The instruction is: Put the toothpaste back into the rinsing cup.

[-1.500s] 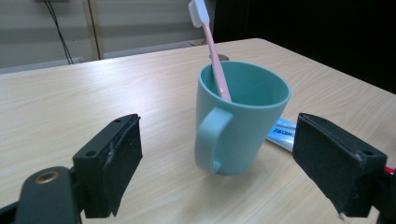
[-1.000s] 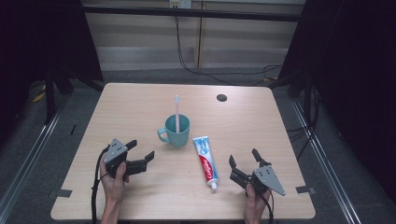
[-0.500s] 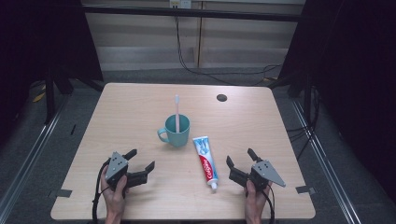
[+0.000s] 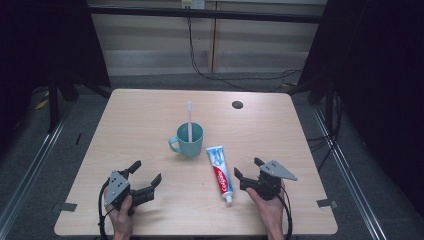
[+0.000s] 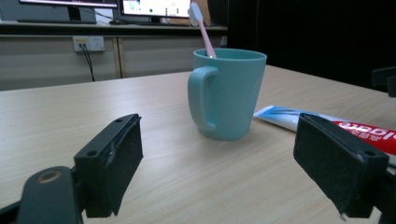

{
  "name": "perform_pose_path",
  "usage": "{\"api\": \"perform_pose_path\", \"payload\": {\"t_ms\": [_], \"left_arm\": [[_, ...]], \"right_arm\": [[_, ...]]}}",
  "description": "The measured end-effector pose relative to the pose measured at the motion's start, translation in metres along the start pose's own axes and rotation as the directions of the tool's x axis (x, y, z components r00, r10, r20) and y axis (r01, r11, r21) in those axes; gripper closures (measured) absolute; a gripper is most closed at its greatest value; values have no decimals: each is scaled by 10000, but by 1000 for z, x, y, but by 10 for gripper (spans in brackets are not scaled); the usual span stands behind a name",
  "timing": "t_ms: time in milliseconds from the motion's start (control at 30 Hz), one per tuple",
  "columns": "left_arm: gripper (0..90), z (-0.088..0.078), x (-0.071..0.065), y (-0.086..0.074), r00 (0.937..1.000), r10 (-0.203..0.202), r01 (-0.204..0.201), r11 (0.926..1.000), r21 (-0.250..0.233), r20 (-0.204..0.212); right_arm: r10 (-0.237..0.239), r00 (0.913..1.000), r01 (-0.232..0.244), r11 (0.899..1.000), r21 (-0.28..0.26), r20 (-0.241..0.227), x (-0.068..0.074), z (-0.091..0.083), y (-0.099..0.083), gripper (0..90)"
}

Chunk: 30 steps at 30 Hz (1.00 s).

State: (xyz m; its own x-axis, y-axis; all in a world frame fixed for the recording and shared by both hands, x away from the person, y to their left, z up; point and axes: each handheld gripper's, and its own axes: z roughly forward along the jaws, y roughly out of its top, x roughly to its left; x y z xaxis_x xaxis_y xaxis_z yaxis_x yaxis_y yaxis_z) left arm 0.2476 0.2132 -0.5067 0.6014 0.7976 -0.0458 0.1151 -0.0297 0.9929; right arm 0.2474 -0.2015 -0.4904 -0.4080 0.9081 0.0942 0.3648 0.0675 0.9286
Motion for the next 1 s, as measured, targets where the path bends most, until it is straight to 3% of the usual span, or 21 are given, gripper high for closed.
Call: {"api": "perform_pose_path", "payload": {"t_ms": [133,267,333,367,400,433,467,533,567,667,833,1000], "left_arm": [[156,-2,0,-1,9999,115,-114,9998,-178,41],[148,-8,2,-4,9991,214,-186,9967,-787,359],[148,-7,1,-4,9993,359,-350,9962,-795,98],[149,-7,1,-4,9988,479,-467,9957,-803,129],[150,-7,1,-4,9993,306,-287,9951,-951,191],[150,-8,2,-4,9993,361,-356,9953,-900,43],[154,-8,0,-4,9990,429,-439,9949,-904,-132],[154,-8,1,-4,9993,374,-380,9951,-914,-89],[154,-8,1,-4,9992,373,-381,9952,-901,-106],[155,-8,1,-4,9992,375,-384,9952,-904,-112],[155,-8,1,-4,9992,373,-381,9952,-906,-108],[154,-8,1,-4,9992,373,-386,9952,-897,-160]], "right_arm": [[84,9987,-47,9973,728,-506,3,5,8,251],[101,9978,-24,9931,1169,-651,6,12,14,267],[114,9979,-28,9911,1334,-637,7,14,16,242],[203,9959,-65,9882,1533,-884,10,18,20,235],[164,9952,-6,9868,1620,-966,11,20,23,237],[164,9952,-6,9868,1620,-966,11,20,23,237],[173,9946,28,9810,1937,-1020,13,23,27,251],[516,9907,-188,9683,2489,-1260,11,29,33,257],[516,9907,-188,9683,2489,-1260,11,29,33,257],[778,9876,-322,9507,3084,-1366,10,34,41,288],[1482,9804,-855,9139,3969,-1302,7,44,54,325],[1487,9793,-716,8895,4513,-1376,6,54,61,353]]}}
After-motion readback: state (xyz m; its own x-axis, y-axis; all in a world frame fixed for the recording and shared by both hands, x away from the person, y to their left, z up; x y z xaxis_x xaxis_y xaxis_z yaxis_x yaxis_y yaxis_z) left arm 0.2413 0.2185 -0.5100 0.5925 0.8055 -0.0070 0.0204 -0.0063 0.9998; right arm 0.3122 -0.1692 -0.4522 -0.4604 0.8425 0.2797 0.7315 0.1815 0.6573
